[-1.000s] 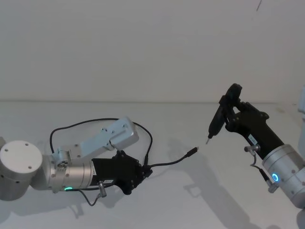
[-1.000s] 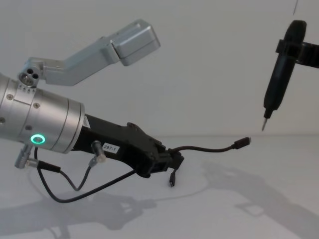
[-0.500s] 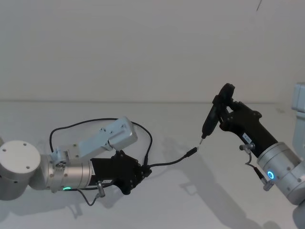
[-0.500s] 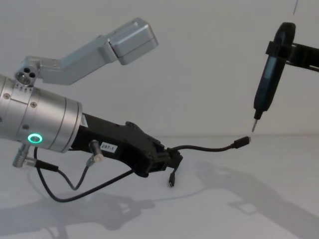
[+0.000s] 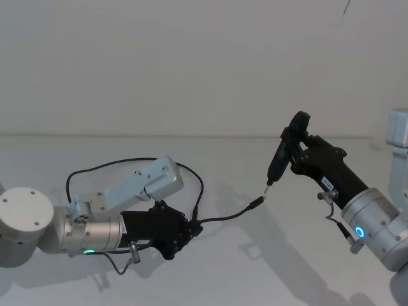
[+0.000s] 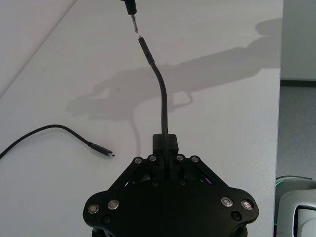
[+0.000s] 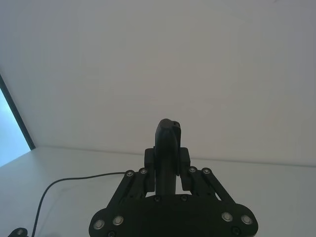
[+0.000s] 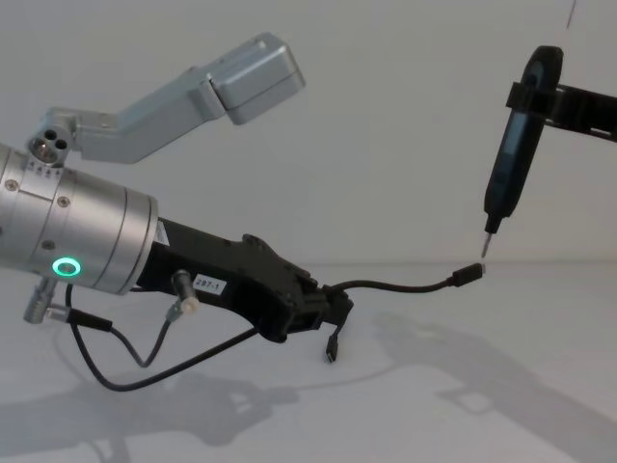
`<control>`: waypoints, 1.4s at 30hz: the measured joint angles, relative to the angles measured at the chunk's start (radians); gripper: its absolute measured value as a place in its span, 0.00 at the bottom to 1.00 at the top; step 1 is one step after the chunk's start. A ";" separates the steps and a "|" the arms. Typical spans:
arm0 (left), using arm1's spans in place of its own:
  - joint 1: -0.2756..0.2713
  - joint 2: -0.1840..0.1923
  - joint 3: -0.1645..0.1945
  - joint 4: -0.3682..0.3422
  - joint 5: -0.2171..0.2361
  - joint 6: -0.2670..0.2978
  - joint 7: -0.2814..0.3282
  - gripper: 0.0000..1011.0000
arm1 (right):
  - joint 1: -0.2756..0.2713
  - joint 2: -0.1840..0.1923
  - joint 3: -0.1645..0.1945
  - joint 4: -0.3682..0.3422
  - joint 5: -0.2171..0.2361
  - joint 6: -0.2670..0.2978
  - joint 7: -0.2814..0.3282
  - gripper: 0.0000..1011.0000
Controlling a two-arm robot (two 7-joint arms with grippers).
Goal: Pick up the data cable with the one hand.
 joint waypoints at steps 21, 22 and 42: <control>0.000 0.001 0.000 0.000 0.000 -0.001 0.000 0.04 | 0.010 0.016 -0.021 -0.005 0.000 0.018 -0.027 0.28; 0.000 0.001 0.000 0.000 0.000 -0.001 0.000 0.04 | 0.010 0.018 -0.022 -0.006 -0.001 0.019 -0.028 0.28; 0.000 0.001 0.000 0.000 0.000 -0.001 0.000 0.04 | 0.010 0.027 -0.029 -0.015 -0.015 0.024 -0.030 0.28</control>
